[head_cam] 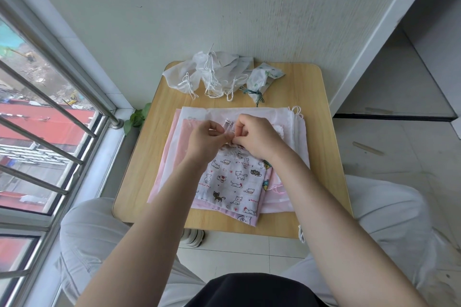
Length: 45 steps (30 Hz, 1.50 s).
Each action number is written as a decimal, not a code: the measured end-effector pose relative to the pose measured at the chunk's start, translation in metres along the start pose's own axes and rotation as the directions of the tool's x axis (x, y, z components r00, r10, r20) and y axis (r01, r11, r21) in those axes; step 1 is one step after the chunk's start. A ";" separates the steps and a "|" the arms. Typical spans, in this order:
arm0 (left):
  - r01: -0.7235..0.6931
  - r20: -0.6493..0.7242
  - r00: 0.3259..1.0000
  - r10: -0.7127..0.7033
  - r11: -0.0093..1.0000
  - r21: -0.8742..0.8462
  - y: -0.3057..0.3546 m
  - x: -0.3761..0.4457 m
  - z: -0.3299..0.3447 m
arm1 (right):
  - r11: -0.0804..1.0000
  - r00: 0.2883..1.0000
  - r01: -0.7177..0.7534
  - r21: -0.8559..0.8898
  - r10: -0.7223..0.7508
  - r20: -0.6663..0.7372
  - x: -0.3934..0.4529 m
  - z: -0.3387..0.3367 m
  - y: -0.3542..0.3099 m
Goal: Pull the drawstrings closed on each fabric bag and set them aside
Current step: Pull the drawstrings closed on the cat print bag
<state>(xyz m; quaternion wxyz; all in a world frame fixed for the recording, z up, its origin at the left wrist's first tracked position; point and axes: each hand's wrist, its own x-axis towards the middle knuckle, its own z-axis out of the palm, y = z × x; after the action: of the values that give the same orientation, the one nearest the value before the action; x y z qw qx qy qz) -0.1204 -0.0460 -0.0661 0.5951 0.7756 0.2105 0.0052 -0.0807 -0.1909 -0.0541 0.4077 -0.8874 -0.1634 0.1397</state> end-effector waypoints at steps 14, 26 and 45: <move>0.002 0.078 0.996 -0.029 0.943 0.332 0.006 0.003 -0.003 | 0.987 0.985 0.104 -0.122 -0.119 -0.123 -0.007 0.010 -0.004; -0.241 0.148 0.971 0.190 0.748 0.618 0.008 0.003 0.006 | 0.924 0.991 0.130 -0.360 -0.107 0.083 -0.005 -0.003 -0.011; -0.362 -0.022 0.907 0.421 0.804 0.471 -0.014 -0.009 0.004 | 0.658 0.924 -0.365 0.659 0.170 0.342 0.006 0.004 0.009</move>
<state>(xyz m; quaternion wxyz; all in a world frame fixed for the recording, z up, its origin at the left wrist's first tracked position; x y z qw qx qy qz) -0.1322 -0.0499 -0.0775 0.3675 0.9180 0.0781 0.1271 -0.0748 -0.1912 -0.0636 0.6689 -0.6493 -0.0130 0.3616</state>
